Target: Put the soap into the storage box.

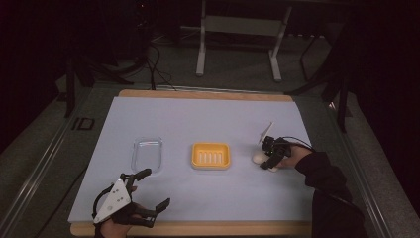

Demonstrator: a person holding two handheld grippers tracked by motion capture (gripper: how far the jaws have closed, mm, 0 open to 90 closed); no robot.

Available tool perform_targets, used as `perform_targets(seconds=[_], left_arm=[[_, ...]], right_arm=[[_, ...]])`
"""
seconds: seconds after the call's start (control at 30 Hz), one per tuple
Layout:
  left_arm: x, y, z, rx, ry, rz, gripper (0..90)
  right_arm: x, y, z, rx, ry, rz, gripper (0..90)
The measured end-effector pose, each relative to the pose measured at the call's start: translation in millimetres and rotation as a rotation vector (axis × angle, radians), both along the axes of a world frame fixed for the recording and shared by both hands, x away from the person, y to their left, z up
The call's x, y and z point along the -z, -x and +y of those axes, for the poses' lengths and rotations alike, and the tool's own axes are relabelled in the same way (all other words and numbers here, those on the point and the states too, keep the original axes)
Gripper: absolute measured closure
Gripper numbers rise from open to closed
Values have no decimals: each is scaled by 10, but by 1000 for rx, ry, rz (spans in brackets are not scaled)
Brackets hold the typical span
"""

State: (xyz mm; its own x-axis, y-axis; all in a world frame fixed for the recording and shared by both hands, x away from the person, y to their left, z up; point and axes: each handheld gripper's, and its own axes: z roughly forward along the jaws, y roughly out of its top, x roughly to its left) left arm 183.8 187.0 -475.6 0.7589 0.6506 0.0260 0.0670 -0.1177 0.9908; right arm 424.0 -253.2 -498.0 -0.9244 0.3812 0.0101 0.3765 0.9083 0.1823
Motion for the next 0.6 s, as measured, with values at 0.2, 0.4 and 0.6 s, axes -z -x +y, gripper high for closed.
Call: perform_targets(seconds=[0.2, 0.4, 0.6], left_arm=[[1, -3, -2, -2, -5, 0, 12], [2, -6, 0, -4, -2, 2, 12], [3, -7, 0, -4, -2, 3, 12]], right_arm=[[-3, 14, -6, 9, -4, -15, 498], [-22, 7, 16, 3, 1, -5, 501], [-93, 3, 41, -10, 11, 7, 501]])
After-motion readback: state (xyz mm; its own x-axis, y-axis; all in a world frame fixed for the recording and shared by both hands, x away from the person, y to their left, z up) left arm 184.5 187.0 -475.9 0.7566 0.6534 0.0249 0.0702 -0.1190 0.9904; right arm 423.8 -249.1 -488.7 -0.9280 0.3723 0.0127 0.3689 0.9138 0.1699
